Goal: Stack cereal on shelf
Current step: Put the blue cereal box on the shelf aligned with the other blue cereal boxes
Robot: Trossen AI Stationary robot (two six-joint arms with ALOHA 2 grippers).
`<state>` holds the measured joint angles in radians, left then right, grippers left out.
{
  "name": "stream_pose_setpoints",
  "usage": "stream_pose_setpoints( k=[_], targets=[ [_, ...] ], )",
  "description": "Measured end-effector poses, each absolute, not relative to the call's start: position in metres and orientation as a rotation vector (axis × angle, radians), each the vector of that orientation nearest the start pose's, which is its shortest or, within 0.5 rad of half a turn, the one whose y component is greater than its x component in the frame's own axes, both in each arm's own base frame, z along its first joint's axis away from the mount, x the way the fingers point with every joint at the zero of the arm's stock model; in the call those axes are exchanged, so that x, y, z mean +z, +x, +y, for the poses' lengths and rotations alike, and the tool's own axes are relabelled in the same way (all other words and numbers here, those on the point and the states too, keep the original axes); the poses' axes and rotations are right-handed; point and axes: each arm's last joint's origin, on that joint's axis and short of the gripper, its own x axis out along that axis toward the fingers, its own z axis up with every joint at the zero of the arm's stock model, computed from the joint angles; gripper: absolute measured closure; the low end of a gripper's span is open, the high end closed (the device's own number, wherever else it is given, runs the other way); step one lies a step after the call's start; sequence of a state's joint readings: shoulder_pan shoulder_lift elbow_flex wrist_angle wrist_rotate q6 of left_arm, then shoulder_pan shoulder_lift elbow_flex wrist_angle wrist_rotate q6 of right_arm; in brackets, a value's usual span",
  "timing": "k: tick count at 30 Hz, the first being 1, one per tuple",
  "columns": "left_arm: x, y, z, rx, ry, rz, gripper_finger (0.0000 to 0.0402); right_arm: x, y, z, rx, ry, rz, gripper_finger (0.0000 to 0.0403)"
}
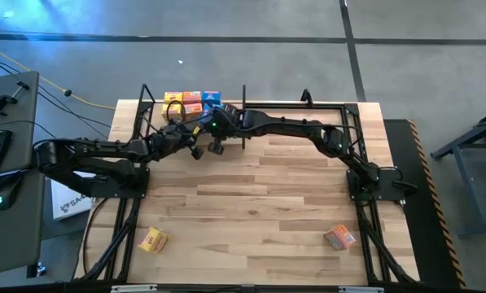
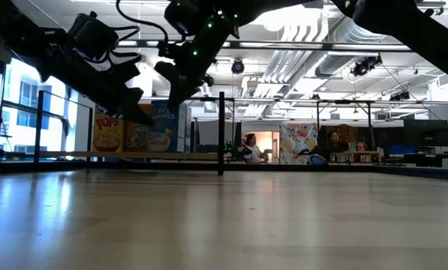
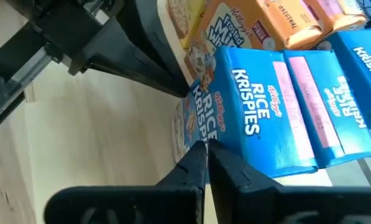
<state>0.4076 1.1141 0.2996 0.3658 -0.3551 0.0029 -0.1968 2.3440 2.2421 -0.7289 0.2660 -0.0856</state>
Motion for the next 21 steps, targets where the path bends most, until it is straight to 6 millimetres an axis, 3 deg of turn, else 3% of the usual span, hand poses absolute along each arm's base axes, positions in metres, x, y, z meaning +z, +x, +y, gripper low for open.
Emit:
stream_pose_setpoints(
  k=[21],
  targets=[
    [0.157,0.19,0.094,0.733,-0.005,0.407,0.0401,0.255,0.504,-0.114,-0.467,-0.096,0.879,0.0402]
  ],
)
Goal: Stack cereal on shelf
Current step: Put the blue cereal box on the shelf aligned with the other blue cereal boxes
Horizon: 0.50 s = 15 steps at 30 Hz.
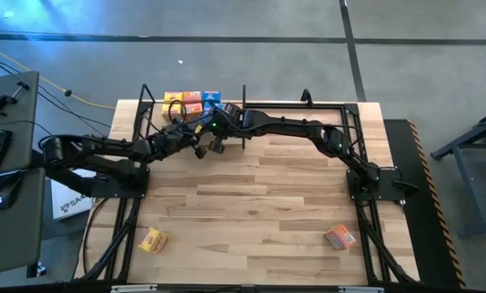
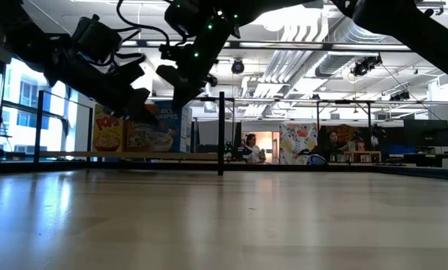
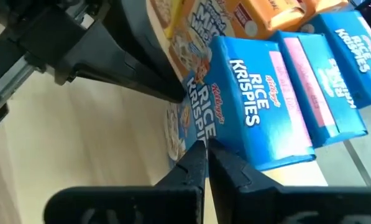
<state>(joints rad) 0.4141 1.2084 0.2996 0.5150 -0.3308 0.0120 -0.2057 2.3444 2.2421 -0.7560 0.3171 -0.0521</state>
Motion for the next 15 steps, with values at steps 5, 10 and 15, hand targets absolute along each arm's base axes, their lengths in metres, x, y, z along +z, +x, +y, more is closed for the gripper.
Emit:
stream_pose_setpoints(
  k=[5,10,15],
  targets=[
    [0.1541,0.1926,0.0949,0.731,-0.006,0.412,0.0401,0.2549,0.5022,-0.1199,-0.491,-0.098,0.883,0.0402],
    [0.1541,0.1931,0.0949,0.727,-0.014,0.405,0.0401,0.2549,0.5012,-0.124,-0.485,-0.123,0.892,0.0402],
    [0.1563,0.1926,0.0946,0.728,-0.013,0.394,0.0401,0.255,0.5012,-0.1243,-0.463,-0.166,0.904,0.0402]
  ],
)
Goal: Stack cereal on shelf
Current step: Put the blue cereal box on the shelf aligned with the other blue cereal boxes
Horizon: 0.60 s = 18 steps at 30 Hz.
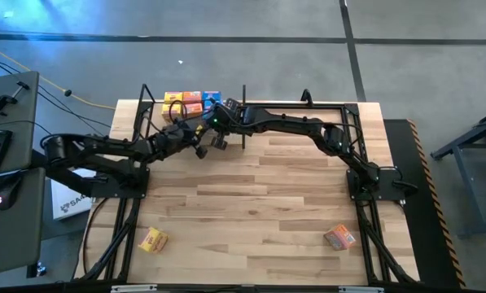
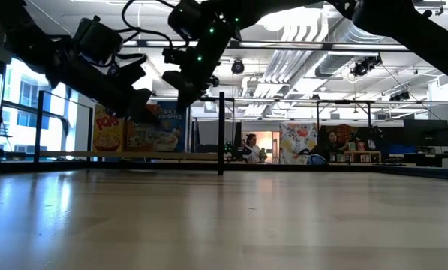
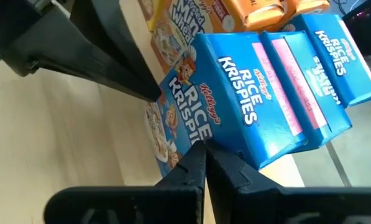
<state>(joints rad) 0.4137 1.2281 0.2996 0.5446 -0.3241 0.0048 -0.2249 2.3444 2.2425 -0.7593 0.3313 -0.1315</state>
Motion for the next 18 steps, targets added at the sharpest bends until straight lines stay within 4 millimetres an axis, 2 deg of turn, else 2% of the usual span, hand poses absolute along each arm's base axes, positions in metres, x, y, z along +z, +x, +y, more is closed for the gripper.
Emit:
stream_pose_setpoints(
  k=[7,10,14,18],
  targets=[
    [0.163,0.191,0.093,0.708,-0.01,0.361,0.0401,0.255,0.502,-0.115,-0.425,-0.187,0.919,0.0402],
    [0.165,0.191,0.093,0.691,-0.011,0.349,0.0401,0.262,0.501,-0.101,-0.392,-0.212,0.923,0.0402],
    [0.166,0.191,0.092,0.667,-0.015,0.343,0.0401,0.28,0.495,-0.08,-0.328,-0.242,0.913,0.0403],
    [0.166,0.192,0.092,0.642,-0.018,0.339,0.0401,0.289,0.493,-0.06,-0.254,-0.211,0.896,0.0403]
  ],
)
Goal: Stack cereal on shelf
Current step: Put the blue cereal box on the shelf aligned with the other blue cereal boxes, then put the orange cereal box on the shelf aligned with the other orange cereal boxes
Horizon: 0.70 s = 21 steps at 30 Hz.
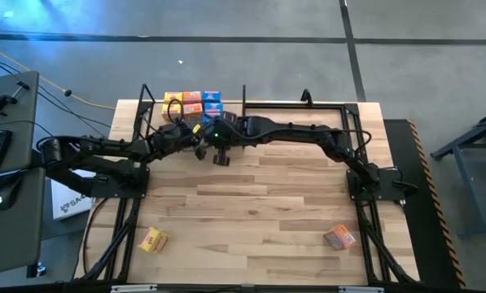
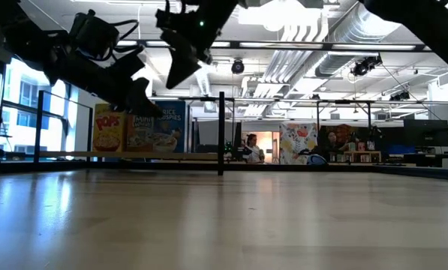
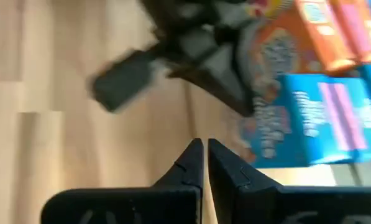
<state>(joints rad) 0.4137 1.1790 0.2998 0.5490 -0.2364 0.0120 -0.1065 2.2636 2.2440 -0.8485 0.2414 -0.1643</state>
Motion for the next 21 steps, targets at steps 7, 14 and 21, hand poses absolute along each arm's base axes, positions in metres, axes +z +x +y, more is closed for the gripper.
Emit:
stream_pose_setpoints(
  k=[7,14,21],
  targets=[
    [0.169,0.191,0.091,0.622,-0.005,0.331,0.0401,0.245,0.504,-0.029,-0.175,-0.152,0.829,0.0403],
    [0.174,0.188,0.087,0.575,-0.021,0.305,0.0401,0.223,0.468,0.0,-0.227,-0.002,0.713,0.0403],
    [0.175,0.188,0.086,0.547,-0.031,0.295,0.0401,0.235,0.391,0.043,-0.364,0.157,0.64,0.0403]
  ],
)
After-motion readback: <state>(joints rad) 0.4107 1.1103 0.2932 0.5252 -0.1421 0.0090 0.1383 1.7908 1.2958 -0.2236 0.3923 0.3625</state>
